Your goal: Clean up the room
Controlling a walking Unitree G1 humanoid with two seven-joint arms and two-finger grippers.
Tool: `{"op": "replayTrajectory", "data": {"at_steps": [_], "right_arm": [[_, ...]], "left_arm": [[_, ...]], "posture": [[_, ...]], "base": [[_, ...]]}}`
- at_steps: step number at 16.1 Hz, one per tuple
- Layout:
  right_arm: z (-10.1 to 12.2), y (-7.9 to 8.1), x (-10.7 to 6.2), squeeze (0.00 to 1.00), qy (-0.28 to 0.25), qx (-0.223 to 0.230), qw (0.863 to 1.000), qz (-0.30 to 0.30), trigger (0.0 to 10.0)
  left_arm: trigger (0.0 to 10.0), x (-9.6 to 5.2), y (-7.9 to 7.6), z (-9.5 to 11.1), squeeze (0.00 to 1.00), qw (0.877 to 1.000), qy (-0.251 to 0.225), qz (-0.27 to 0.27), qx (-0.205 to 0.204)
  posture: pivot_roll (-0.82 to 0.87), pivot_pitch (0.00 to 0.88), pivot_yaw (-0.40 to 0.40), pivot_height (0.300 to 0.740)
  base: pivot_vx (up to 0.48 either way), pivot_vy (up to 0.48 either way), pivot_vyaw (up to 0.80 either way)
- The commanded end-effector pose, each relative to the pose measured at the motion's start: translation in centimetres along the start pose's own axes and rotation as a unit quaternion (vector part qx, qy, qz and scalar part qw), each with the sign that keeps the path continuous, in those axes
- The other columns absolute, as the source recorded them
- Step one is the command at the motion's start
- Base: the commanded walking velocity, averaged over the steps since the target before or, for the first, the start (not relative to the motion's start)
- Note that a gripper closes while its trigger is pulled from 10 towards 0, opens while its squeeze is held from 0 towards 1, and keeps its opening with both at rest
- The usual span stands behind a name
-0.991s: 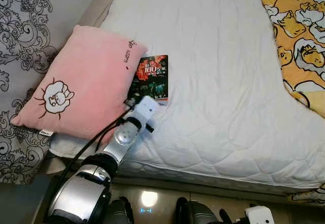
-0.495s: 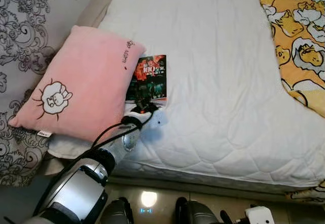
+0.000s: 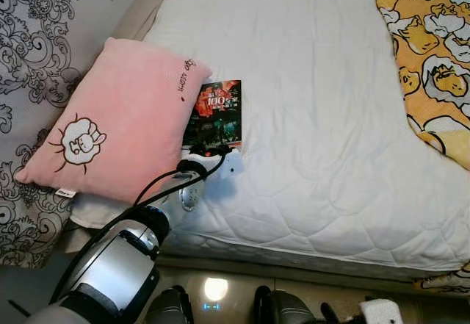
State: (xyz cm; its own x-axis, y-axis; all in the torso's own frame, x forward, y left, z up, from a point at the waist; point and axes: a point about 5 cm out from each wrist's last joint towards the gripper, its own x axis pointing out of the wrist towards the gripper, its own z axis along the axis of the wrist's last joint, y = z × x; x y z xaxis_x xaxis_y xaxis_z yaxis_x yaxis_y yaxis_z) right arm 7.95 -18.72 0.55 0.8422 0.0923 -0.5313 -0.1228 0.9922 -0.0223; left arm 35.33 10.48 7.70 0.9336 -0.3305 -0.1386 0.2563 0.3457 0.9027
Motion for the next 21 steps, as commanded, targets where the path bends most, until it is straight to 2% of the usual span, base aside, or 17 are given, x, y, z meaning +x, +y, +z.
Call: {"op": "replayTrajectory", "data": {"at_steps": [1, 4, 8, 10, 12, 13, 15, 16, 19, 21], "right_arm": [[3.2, 1.0, 0.3, 0.0, -0.061, 0.043, 0.997, 0.032, 10.0], [6.5, 2.5, 1.6, 0.0, -0.114, 0.065, 0.989, 0.075, 10.0], [7.5, 3.2, 3.6, 0.0, -0.111, 0.072, 0.987, 0.096, 10.0], [8.0, 3.8, 3.6, 0.0, -0.111, 0.074, 0.986, 0.104, 10.0], [8.3, 4.3, 2.8, 0.0, -0.112, 0.08, 0.985, 0.108, 10.0], [8.3, 4.5, 2.3, 0.0, -0.111, 0.083, 0.984, 0.111, 10.0], [7.8, 4.8, 1.1, 0.0, -0.101, 0.077, 0.985, 0.115, 10.0], [7.0, 4.8, 0.4, 0.0, -0.085, 0.08, 0.987, 0.111, 10.0], [5.3, 5.0, -1.3, 0.0, -0.045, 0.084, 0.99, 0.103, 10.0], [4.6, 5.3, -1.9, 0.0, -0.031, 0.085, 0.991, 0.102, 10.0]], "left_arm": [[10.0, -0.9, -1.7, -0.7, 1.0, 0.999, 0.012, -0.03, 0.003], [10.0, -0.9, -1.7, -0.8, 1.0, 0.999, 0.004, -0.036, 0.03], [10.0, -1.3, -2.5, -1.9, 1.0, 0.994, 0.04, -0.079, 0.069], [10.0, -1.2, -2.2, -2.2, 1.0, 0.992, 0.058, -0.078, 0.078], [10.0, -0.8, -1.6, -2.2, 1.0, 0.992, 0.071, -0.067, 0.08], [10.0, -0.6, -1.2, -2.1, 0.0, 0.993, 0.073, -0.054, 0.076], [10.0, -0.1, 0.3, -1.9, 0.0, 0.995, 0.07, -0.001, 0.071], [10.0, 0.1, 0.8, -1.8, 0.0, 0.995, 0.074, 0.012, 0.071], [10.0, 0.1, 1.0, -2.0, 0.0, 0.993, 0.082, 0.019, 0.077], [10.0, 0.3, 2.3, -2.1, 0.0, 0.991, 0.081, 0.058, 0.09]], "posture": [[-0.16, 0.166, -0.05, 0.732], [-0.14, 0.181, -0.048, 0.732], [-0.13, 0.208, -0.047, 0.732], [-0.14, 0.233, -0.049, 0.732], [-0.15, 0.261, -0.055, 0.732], [-0.16, 0.271, -0.058, 0.732], [-0.17, 0.285, -0.059, 0.732], [-0.17, 0.294, -0.058, 0.732], [-0.18, 0.312, -0.054, 0.732], [-0.19, 0.319, -0.052, 0.732]], "base": [[0.0, 0.0, 0.0], [0.0, 0.0, 0.0], [0.0, 0.0, 0.0], [0.0, 0.0, 0.0], [0.0, 0.0, 0.0], [0.0, 0.0, 0.0], [0.0, 0.0, 0.0], [0.0, 0.0, 0.0], [0.0, 0.0, 0.0], [0.0, 0.0, 0.0]]}}
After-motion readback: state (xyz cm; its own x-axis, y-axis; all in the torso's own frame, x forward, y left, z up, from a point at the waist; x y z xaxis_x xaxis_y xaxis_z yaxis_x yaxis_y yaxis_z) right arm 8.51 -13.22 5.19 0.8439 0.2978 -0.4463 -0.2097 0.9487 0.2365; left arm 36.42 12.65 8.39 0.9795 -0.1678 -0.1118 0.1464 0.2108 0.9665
